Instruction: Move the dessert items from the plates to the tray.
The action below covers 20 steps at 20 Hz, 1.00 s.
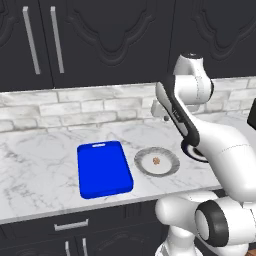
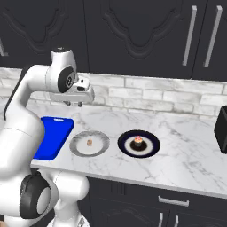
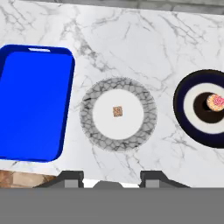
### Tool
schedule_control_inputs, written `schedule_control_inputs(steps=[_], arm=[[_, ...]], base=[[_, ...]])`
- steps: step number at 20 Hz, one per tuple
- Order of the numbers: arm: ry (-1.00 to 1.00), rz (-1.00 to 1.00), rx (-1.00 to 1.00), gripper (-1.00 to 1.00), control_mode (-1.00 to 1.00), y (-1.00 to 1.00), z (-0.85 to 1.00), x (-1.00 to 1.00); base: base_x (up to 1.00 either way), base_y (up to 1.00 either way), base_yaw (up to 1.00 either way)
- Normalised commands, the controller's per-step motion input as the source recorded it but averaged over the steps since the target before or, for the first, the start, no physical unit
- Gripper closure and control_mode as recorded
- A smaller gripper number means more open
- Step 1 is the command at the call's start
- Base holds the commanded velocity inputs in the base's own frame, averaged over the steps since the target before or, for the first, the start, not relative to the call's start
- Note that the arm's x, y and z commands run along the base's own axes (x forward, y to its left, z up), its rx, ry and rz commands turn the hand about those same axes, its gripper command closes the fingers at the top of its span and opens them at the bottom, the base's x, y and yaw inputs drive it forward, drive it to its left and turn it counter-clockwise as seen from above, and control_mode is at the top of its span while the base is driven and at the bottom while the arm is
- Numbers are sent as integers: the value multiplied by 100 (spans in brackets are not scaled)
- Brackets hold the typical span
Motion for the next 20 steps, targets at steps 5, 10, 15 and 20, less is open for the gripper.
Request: schedule_control_inputs(steps=[5, 10, 15, 20], arm=[[2, 0, 0, -100, -100, -12, -30, 0], [8, 0, 4, -100, -100, -3, -65, 0], [4, 0, 11, -100, -100, 0, -67, 0], [0, 0, 2, -100, -100, 0, -78, 0]], base=[[0, 0, 0], [0, 0, 0], [0, 0, 0], [0, 0, 0]])
